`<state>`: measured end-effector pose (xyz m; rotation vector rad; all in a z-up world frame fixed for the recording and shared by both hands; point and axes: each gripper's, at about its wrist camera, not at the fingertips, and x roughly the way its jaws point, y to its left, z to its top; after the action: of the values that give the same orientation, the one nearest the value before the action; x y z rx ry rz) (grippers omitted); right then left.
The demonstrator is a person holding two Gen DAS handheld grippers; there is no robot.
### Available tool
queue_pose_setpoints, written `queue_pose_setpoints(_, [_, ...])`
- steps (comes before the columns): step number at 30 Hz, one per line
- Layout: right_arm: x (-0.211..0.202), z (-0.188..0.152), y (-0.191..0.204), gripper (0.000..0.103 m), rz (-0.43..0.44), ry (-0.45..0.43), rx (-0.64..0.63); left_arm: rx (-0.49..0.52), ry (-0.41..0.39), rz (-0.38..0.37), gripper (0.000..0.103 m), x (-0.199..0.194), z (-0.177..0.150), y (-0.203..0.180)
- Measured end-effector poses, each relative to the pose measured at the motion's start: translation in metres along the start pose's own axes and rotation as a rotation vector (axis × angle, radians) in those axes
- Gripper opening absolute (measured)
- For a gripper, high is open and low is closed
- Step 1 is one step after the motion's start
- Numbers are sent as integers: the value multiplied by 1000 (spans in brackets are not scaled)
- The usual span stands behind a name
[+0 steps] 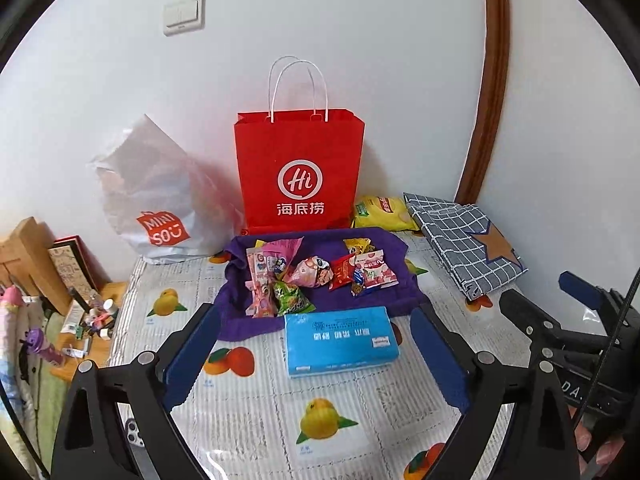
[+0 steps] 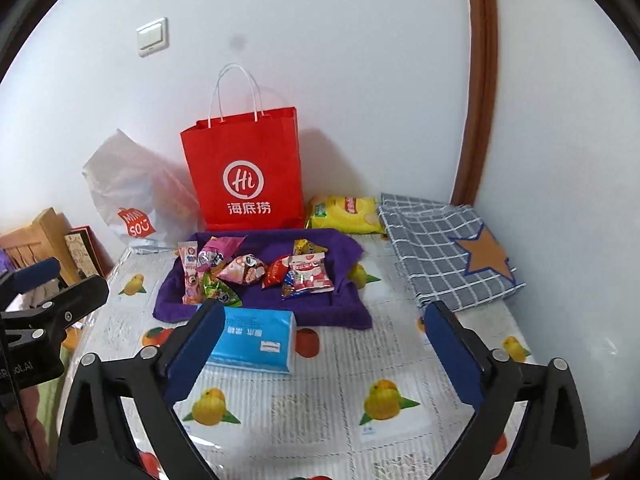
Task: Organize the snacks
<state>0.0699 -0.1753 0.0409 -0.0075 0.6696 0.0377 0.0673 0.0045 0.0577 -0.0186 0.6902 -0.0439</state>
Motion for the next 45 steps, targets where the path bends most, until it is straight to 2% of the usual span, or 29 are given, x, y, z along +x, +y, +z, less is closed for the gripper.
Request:
queue_pose_setpoints(13, [-37, -31, -11, 100, 5, -36, 29, -16, -34, 34, 96, -31, -35, -8])
queue_pose_setpoints(45, [-45, -45, -11, 100, -24, -43, 22, -22, -42, 27, 96, -36, -41, -10])
